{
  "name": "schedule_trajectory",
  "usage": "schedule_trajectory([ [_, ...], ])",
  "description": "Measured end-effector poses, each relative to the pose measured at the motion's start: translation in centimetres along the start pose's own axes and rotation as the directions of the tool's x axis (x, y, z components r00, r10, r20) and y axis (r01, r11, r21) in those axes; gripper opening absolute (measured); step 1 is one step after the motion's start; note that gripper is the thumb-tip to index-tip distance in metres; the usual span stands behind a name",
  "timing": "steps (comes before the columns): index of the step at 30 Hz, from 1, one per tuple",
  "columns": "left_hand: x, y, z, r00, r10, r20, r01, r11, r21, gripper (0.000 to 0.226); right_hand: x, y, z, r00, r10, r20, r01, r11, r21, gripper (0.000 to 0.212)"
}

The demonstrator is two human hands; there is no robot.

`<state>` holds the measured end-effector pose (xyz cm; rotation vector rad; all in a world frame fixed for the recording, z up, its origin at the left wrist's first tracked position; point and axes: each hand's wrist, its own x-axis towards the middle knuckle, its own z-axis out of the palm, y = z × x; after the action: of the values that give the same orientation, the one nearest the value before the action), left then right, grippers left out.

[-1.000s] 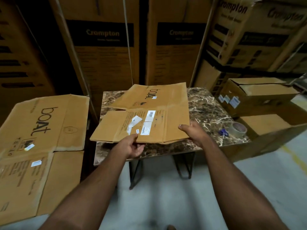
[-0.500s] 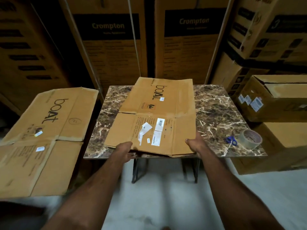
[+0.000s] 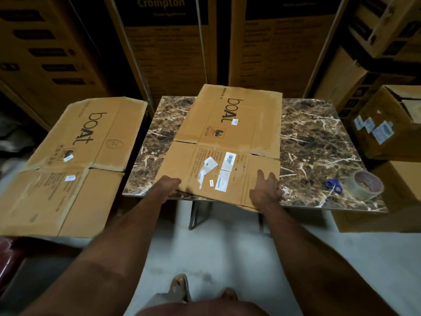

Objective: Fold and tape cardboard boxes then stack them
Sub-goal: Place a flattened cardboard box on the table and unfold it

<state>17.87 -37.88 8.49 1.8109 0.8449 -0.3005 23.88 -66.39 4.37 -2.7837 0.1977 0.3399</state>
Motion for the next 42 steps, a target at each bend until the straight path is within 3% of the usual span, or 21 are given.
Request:
schedule_trajectory([
  [2,2.0,-1.2,-0.4,1.000,0.025,0.007,-0.026,0.996,0.086,0.062,0.0,-0.7,0.6,0.995,-0.082,0.053,0.083,0.996,-0.022,0.072],
  [8,5.2,-2.6,-1.4,0.997,0.080,-0.011,-0.077,0.983,0.167,0.070,-0.6,-3.3,2.9,0.957,-0.204,0.208,0.217,0.975,-0.040,0.082],
  [10,6.6,-3.8,-1.3,0.998,0.048,0.049,-0.058,0.973,0.225,0.061,-0.3,-2.7,3.5,0.945,-0.205,0.256,0.228,0.971,-0.064,0.085],
  [12,8.0,-3.7,-1.3,0.995,0.040,0.091,-0.058,0.978,0.200,0.072,0.1,-2.4,3.9,0.943,-0.203,0.265,0.238,0.965,-0.109,0.089],
  [14,10.3,-3.5,-2.7,1.000,0.024,0.014,-0.027,0.977,0.212,0.078,0.3,-3.6,4.6,0.944,-0.205,0.259,0.241,0.964,-0.114,0.093],
  [16,10.4,-2.3,-4.1,1.000,0.022,-0.008,-0.021,0.987,0.161,0.056,-0.2,-5.0,5.3,0.936,-0.200,0.289,0.242,0.963,-0.116,0.099],
  [18,9.3,-1.2,-4.4,0.992,0.121,0.034,-0.125,0.986,0.109,0.036,-0.6,-5.1,5.7,0.933,-0.177,0.314,0.223,0.968,-0.116,0.110],
  [20,9.1,0.3,-4.8,0.967,0.253,0.031,-0.255,0.957,0.142,0.031,-0.5,-5.6,5.3,0.932,-0.181,0.314,0.221,0.970,-0.097,0.120],
  [22,8.1,4.2,-5.6,0.915,0.399,-0.063,-0.382,0.905,0.187,0.027,-0.3,-7.2,4.7,0.929,-0.226,0.292,0.255,0.965,-0.063,0.125],
  [25,6.1,11.2,-6.9,0.757,0.629,-0.177,-0.551,0.760,0.346,0.025,0.2,-9.8,3.5,0.929,-0.286,0.236,0.299,0.954,-0.022,0.123],
  [28,4.4,15.5,-8.4,0.617,0.767,-0.179,-0.614,0.610,0.501,0.025,1.4,-12.0,1.5,0.921,-0.353,0.167,0.353,0.935,0.033,0.120],
  [30,3.4,16.6,-9.9,0.547,0.823,-0.155,-0.652,0.535,0.538,0.027,2.2,-14.1,-0.9,0.901,-0.417,0.121,0.385,0.895,0.224,0.106],
  [32,2.7,17.2,-11.2,0.455,0.883,-0.116,-0.693,0.433,0.576,0.028,2.8,-16.4,-4.3,0.885,-0.464,-0.019,0.443,0.831,0.338,0.094],
  [35,0.7,19.1,-11.0,0.294,0.955,-0.031,-0.736,0.247,0.630,0.025,3.0,-19.9,-10.7,0.821,-0.510,-0.255,0.568,0.772,0.284,0.097],
  [38,-1.7,21.0,-10.5,0.243,0.970,0.011,-0.776,0.187,0.603,0.025,2.7,-23.4,-16.3,0.719,-0.600,-0.351,0.679,0.713,0.172,0.104],
  [42,-2.9,21.6,-11.6,0.189,0.982,0.003,-0.809,0.154,0.568,0.024,2.5,-25.4,-20.5,0.649,-0.623,-0.437,0.708,0.705,0.046,0.065],
])
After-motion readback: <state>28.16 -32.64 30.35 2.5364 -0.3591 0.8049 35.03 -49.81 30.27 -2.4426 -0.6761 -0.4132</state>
